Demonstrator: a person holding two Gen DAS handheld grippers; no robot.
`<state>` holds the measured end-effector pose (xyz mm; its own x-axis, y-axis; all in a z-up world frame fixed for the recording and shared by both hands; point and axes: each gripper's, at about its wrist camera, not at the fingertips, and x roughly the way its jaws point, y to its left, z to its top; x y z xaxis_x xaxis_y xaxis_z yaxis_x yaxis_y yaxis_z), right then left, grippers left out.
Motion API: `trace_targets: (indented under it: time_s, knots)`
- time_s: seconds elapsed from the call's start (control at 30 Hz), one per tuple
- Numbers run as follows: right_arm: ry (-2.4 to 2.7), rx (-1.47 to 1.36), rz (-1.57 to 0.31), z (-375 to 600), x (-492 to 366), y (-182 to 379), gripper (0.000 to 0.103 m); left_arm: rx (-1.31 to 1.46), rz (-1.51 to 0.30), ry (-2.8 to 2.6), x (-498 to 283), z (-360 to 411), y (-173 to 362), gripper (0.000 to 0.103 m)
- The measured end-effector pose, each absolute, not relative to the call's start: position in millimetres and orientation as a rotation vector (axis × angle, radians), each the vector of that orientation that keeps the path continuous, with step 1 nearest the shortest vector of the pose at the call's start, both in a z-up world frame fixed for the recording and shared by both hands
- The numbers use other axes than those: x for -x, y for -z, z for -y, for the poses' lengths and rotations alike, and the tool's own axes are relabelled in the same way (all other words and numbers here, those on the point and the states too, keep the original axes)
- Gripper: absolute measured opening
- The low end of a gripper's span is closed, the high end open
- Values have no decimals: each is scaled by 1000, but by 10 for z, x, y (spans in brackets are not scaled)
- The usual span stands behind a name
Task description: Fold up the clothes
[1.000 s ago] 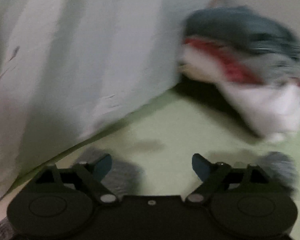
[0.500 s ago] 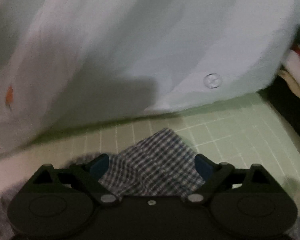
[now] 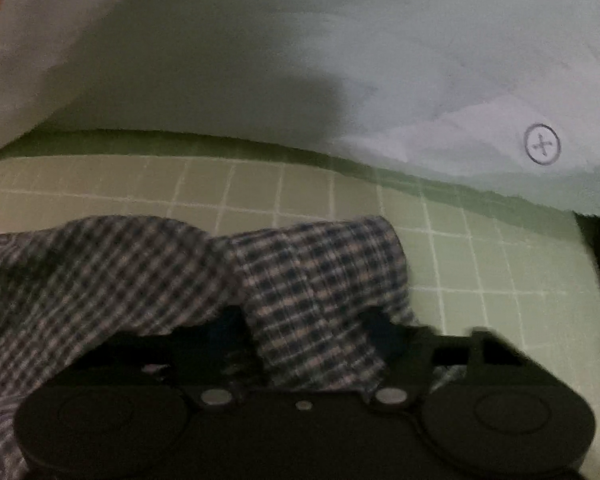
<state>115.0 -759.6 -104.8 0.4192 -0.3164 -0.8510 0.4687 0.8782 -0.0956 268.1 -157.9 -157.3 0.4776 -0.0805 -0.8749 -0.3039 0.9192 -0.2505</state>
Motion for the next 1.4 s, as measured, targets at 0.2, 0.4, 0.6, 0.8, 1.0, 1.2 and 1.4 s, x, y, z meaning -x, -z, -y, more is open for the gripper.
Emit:
trace_targets:
  time_s: [0.2, 0.4, 0.6, 0.8, 1.0, 1.2, 1.4]
  knots:
    - [435, -2, -946, 7391, -1246, 721, 6, 326, -1033, -134, -2776, 1547, 1555, 15]
    - [346, 291, -752, 6974, -1667, 131, 5, 368, -938, -217, -2828, 1228, 1324, 15]
    - [277, 295, -653, 6753, -2248, -128, 5, 355, -825, -407, -2713, 674, 946, 15]
    - [279, 274, -841, 6549, -2686, 372, 17, 352, -831, -496, -2562, 291, 968, 1]
    - [331, 126, -857, 6285, -2146, 412, 66, 360, -854, -499, -2428, 97, 1243, 0]
    - [340, -17, -898, 6056, -1286, 328, 76, 411, -865, -431, -2377, 56, 1429, 23]
    - [414, -125, -956, 5895, -635, 450, 83, 417, -839, -384, -2457, 98, 1521, 70]
